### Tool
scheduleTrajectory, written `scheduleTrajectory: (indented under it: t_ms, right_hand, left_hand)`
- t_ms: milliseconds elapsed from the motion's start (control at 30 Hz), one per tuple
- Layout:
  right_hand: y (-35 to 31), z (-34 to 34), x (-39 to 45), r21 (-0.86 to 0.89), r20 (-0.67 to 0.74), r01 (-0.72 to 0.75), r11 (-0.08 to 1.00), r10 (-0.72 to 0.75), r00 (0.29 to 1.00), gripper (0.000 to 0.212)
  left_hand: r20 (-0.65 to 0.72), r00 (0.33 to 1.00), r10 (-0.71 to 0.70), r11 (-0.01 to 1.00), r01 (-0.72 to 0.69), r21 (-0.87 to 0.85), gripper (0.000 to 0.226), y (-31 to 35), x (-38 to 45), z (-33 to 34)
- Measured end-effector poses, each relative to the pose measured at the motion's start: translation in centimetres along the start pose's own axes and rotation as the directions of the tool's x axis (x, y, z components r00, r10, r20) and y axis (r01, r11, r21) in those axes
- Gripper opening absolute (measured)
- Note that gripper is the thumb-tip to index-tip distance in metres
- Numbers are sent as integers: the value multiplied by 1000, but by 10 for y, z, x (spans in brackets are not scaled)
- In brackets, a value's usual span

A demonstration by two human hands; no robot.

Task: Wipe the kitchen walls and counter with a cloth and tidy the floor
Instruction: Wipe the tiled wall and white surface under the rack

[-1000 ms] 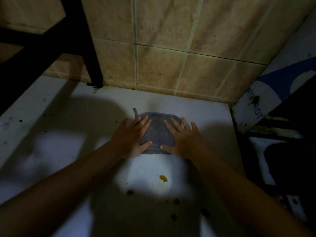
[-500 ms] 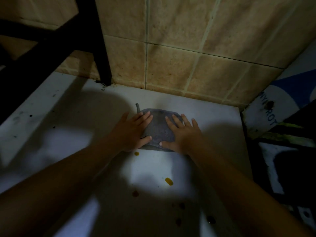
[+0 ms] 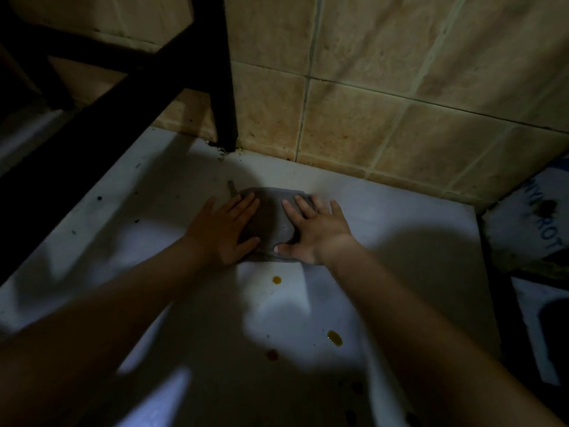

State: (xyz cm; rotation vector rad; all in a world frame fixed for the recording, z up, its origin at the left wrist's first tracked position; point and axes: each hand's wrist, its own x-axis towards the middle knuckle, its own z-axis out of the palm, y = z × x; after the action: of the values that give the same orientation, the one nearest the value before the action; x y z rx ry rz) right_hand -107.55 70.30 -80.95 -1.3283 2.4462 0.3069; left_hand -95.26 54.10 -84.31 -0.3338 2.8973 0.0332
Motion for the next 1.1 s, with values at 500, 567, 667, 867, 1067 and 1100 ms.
scheduleTrajectory:
  t_ms: [500, 567, 667, 867, 1067, 1100]
  right_hand:
    - [-40, -7, 2, -42, 84, 6, 999, -2, 996, 94]
    - [-44, -5, -2, -21, 91, -3, 1000, 5, 996, 94]
    - [-47, -4, -9, 0, 93, -11, 1000, 11, 996, 93]
    - [-52, 6, -29, 54, 72, -11, 998, 8, 997, 93]
    - [-53, 14, -45, 86, 66, -29, 996, 23, 998, 93]
    - [-52, 16, -49, 96, 66, -30, 995, 24, 998, 93]
  left_hand:
    - [21, 985, -171, 979, 172, -109, 102, -1, -46, 7]
    - [19, 984, -178, 979, 179, -100, 100, 0, -51, 8]
    - [14, 983, -182, 979, 183, -85, 94, 2, -56, 11]
    - [-5, 984, -181, 981, 180, -69, 95, 10, -73, 19]
    - [-22, 986, -162, 983, 160, -90, 94, 23, -89, 24]
    - [-27, 987, -158, 983, 155, -101, 91, 26, -92, 25]
